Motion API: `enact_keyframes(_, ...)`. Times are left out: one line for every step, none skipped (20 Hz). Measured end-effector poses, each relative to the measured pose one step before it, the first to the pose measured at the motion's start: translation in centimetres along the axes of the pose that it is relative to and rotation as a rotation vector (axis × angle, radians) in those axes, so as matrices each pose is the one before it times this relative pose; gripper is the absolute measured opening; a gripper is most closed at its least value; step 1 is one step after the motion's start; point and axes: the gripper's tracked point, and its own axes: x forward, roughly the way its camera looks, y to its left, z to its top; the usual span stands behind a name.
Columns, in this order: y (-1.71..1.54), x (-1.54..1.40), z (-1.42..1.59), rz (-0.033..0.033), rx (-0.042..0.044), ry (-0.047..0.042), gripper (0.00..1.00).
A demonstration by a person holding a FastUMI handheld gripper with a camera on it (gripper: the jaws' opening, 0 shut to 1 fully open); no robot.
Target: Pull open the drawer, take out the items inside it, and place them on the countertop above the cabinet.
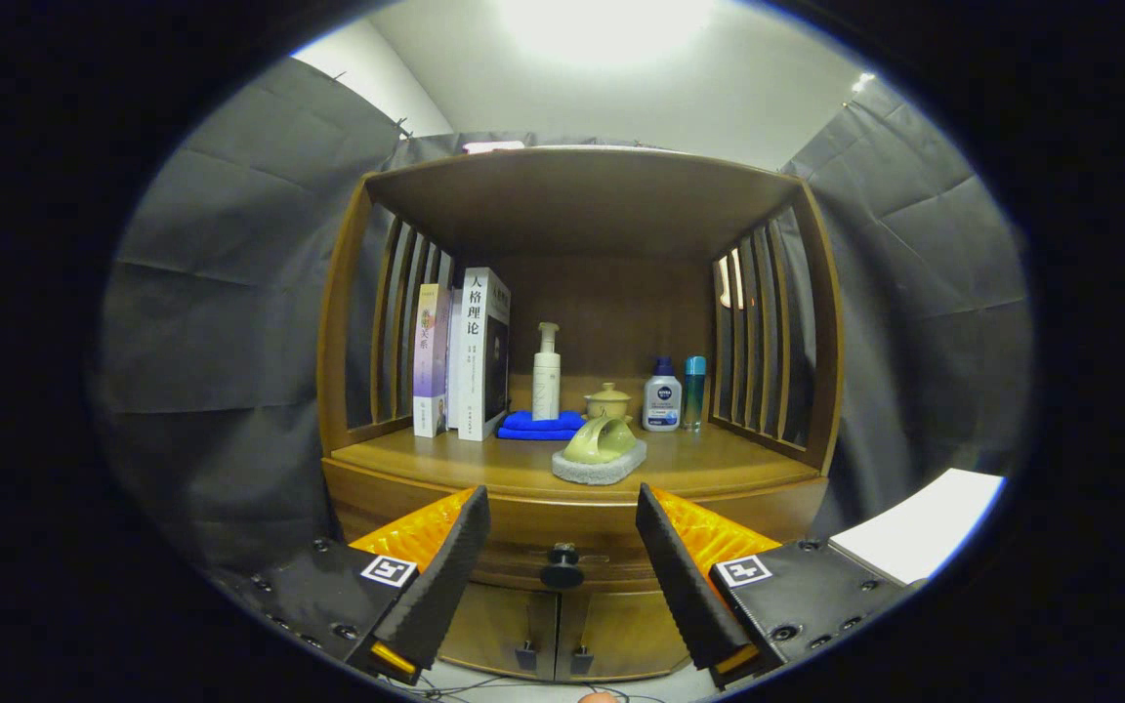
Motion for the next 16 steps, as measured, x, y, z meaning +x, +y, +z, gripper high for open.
enact_keyframes(-0.198, -0.948, 0.185, 0.00108, 0.00192, 0.00228, 0.95)
enact_keyframes(-0.294, -1.074, 0.097, 0.00145, -0.00015, 0.00843, 0.95)
enact_keyframes(-0.052, -0.905, 0.016, 0.00447, 0.00282, 0.00295, 0.95)
enact_keyframes(-0.151, -1.024, 0.085, 0.0065, 0.00219, 0.00269, 0.95)
enact_keyframes(-0.138, -0.842, -0.097, 0.00481, -0.0045, 0.00254, 0.95)
enact_keyframes(-0.347, -0.882, -0.085, -0.00135, -0.00758, 0.00432, 0.95)
enact_keyframes(-0.294, -0.763, -0.076, -0.00114, -0.00279, 0.00077, 0.95)
enact_keyframes(-0.019, -0.553, 0.053, 0.0037, 0.00389, 0.00006, 0.95)
enact_keyframes(0.013, -0.44, -0.006, 0.00483, 0.00469, 0.00041, 0.95)
enact_keyframes(0.014, -0.476, 0.033, 0.00522, 0.00469, 0.00227, 0.95)
enact_keyframes(-0.089, -0.4, 0.001, 0.00215, 0.00223, -0.00362, 0.95)
enact_keyframes(0.006, -0.321, 0.141, 0.00312, 0.00215, -0.00234, 0.95)
enact_keyframes(0.107, -0.289, -0.042, 0.00223, 0.00148, -0.00083, 0.95)
enact_keyframes(0.052, -0.165, -0.096, 0.00201, 0.00333, 0.00302, 0.95)
enact_keyframes(0.206, -0.165, -0.085, 0.00521, 0.00258, 0.00123, 0.95)
enact_keyframes(0.221, -0.025, -0.134, 0.00489, -0.00092, 0.00183, 0.95)
